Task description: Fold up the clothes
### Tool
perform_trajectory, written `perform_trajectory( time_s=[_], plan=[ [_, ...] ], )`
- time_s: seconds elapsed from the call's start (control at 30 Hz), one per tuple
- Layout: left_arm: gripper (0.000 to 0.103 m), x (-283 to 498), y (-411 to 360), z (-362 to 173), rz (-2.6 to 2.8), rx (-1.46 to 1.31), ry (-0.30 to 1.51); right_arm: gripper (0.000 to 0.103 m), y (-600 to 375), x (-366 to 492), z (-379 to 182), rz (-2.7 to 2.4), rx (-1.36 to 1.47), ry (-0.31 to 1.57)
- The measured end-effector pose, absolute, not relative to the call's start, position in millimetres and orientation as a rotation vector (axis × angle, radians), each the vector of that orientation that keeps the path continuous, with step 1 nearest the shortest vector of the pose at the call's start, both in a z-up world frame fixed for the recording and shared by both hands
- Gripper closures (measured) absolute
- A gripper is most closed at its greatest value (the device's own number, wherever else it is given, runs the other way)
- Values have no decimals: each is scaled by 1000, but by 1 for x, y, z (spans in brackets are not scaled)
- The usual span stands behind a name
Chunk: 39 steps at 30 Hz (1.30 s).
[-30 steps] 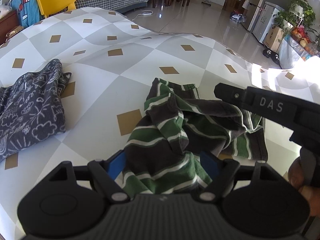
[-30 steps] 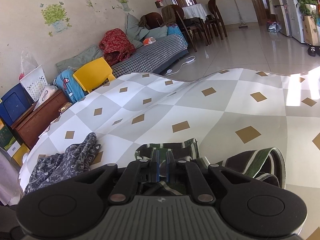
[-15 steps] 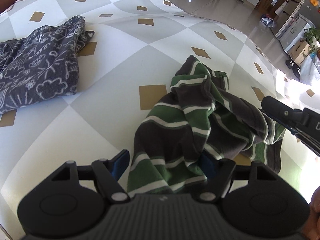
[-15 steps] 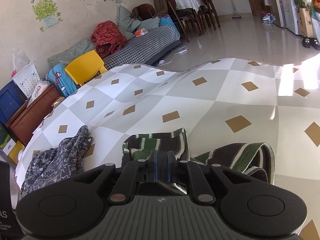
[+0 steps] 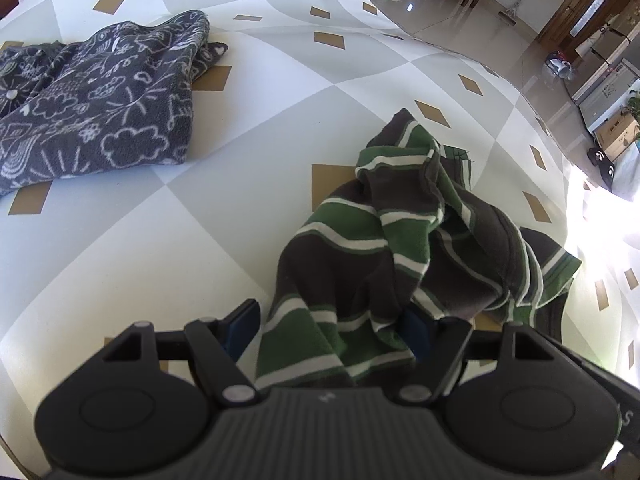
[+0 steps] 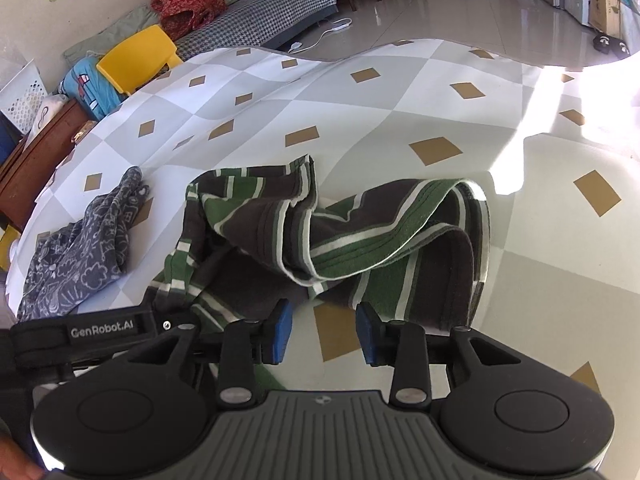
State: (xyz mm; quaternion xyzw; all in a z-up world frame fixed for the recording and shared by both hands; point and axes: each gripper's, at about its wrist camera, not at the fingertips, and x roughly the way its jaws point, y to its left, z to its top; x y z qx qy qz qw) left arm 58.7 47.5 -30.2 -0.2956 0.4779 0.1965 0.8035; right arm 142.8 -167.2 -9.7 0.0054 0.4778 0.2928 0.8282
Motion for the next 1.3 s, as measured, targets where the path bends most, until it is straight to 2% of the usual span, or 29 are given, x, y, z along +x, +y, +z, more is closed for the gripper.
perform_trajectory(
  time_s=[0.37,0.5,0.63,0.73,0.9,1.07,1.3],
  plan=[
    [25,52,41,-32,427,-542,1025,58,-149,88,-29,833,-71,1135],
    [24,46,35,-32,422,-499,1029,55,-146,70,-32,840,-112,1087],
    [24,40,32,-32,418,-487,1031,56,-145,63,-33,860,-165,1052],
    [24,35,30,-32,412,-483,1030,64,-144,60,-32,853,-219,1028],
    [25,28,23,-31,387,-480,1027,90,-147,59,-30,821,-286,1003],
    [26,22,13,-29,334,-466,1025,95,-154,64,-27,774,-303,1006],
    [25,14,-3,-29,251,-452,1030,96,-173,72,-24,693,-297,1000]
  ],
)
